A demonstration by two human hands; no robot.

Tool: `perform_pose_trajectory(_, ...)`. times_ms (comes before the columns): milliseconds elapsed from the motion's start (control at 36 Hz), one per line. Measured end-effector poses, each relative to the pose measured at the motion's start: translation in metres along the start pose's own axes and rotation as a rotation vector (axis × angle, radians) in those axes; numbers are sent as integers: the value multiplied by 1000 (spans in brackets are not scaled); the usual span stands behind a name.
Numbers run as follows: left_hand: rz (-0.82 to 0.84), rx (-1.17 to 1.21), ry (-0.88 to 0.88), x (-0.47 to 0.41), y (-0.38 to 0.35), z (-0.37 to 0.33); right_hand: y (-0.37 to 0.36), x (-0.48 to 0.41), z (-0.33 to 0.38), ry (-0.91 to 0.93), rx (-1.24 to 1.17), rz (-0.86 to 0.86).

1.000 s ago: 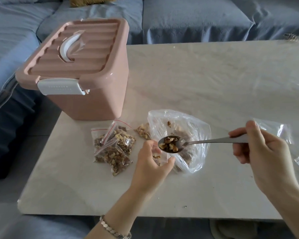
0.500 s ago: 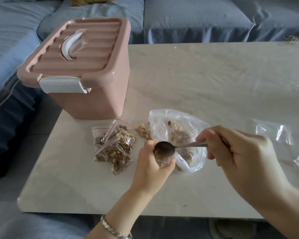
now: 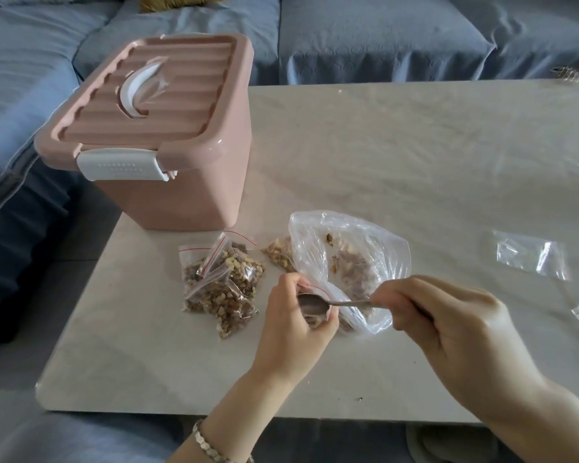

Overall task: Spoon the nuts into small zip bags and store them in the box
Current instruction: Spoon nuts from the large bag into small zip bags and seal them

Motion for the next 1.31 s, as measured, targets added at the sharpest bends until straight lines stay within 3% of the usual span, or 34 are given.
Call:
perform_pose_trajectory(139,-30,-71,-69,-3,6,-1,19,-3,-5,-107,-13,-130)
perform_pose_trajectory(278,-59,-58,54,-11,17,1,38,-2,-31,-315,-63,-306)
perform_pose_trajectory(583,-77,-222,403,-53,18,4,-18,35,-65,-626,-75,-182)
perform_pose_trajectory(694,-131,-299,349,-67,11,7,-22,42,-64,-676,-100,-188)
perform_pose_trajectory(833,-107,-161,263,-71,1,12,-11,42,-60,-726,-160,-242)
perform_pose_trajectory(1083,-146,-109,374,-96,-4,20,12,37,-60,-761,-202,-282)
perform_pose_trajectory(1306,-104,-213,154,-80,14,0,17,33,-57,-761,-232,-304)
Point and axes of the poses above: each hand's wrist, its own x-axis away from the middle knuckle, its own y-axis out of the back of the hand, z = x × y, the point moved 2 cm from there along -x, towards the middle knuckle, and after that the axes turned 13 degrees about -z, right-handed, at the moved point
